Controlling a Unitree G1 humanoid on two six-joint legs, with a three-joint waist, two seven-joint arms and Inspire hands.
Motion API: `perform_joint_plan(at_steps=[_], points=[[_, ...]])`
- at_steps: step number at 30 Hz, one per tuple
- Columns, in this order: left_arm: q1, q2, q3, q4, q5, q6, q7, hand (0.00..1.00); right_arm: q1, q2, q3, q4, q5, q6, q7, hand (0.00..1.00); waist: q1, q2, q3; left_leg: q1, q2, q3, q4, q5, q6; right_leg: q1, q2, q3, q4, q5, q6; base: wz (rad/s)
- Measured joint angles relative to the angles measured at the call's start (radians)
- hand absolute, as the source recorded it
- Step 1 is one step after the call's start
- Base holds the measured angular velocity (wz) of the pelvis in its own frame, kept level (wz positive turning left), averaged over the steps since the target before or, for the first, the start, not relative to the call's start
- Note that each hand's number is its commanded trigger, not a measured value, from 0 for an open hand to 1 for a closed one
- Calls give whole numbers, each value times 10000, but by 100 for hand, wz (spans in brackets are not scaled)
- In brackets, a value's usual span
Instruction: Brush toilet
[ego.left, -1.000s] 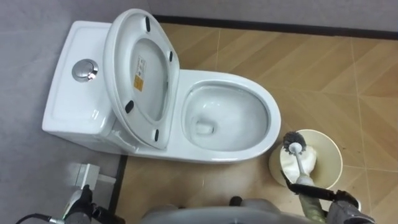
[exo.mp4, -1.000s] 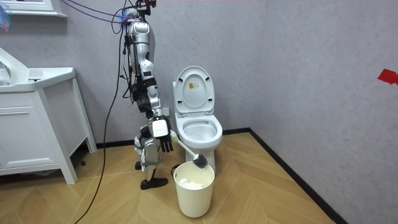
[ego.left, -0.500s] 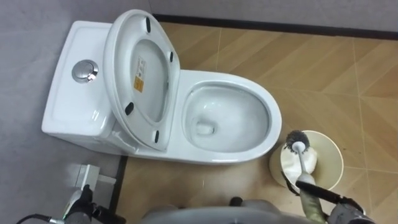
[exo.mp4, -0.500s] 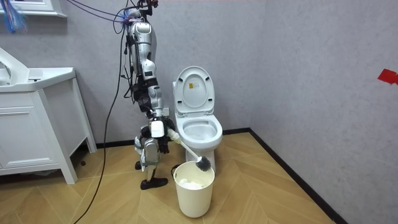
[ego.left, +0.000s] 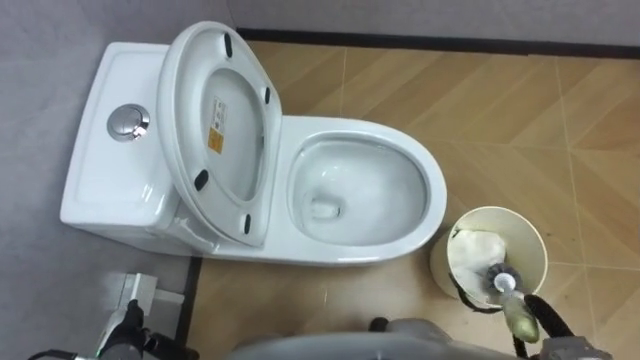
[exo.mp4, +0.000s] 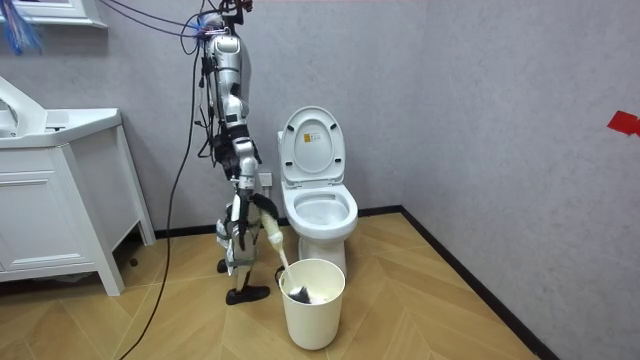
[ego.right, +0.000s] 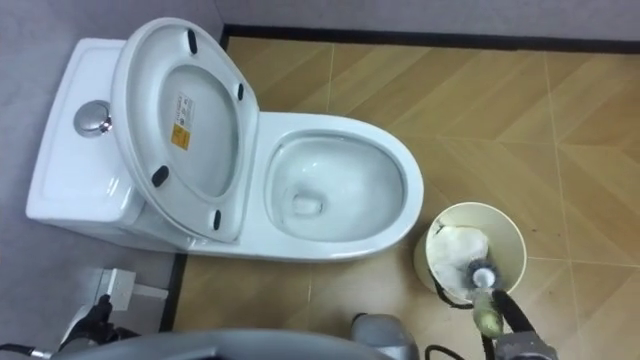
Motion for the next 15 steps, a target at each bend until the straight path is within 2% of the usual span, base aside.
perform_joint_plan(at_steps=[9, 12, 15], points=[[148, -276, 20, 24, -3, -7, 1, 0, 683, 309, 353, 55, -215, -50, 404, 0, -4, -35, 19, 279, -4, 12, -64, 0, 0, 174, 17, 78, -24, -4, 6, -1], [304, -336, 31, 12, -16, -29, 1, 0, 880, 408, 363, 20, -341, -49, 544, 0, -7, -128, 32, 434, -10, 4, -148, 0, 0, 320, 22, 104, -35, -30, 20, 0], [374, -338, 255, -2, -7, -39, 1, 0, 1017, 498, 366, -14, -823, -32, 587, 0, -3, -198, 3, 450, -18, 4, -150, 0, 0, 294, 19, 120, -51, -52, 33, 0]])
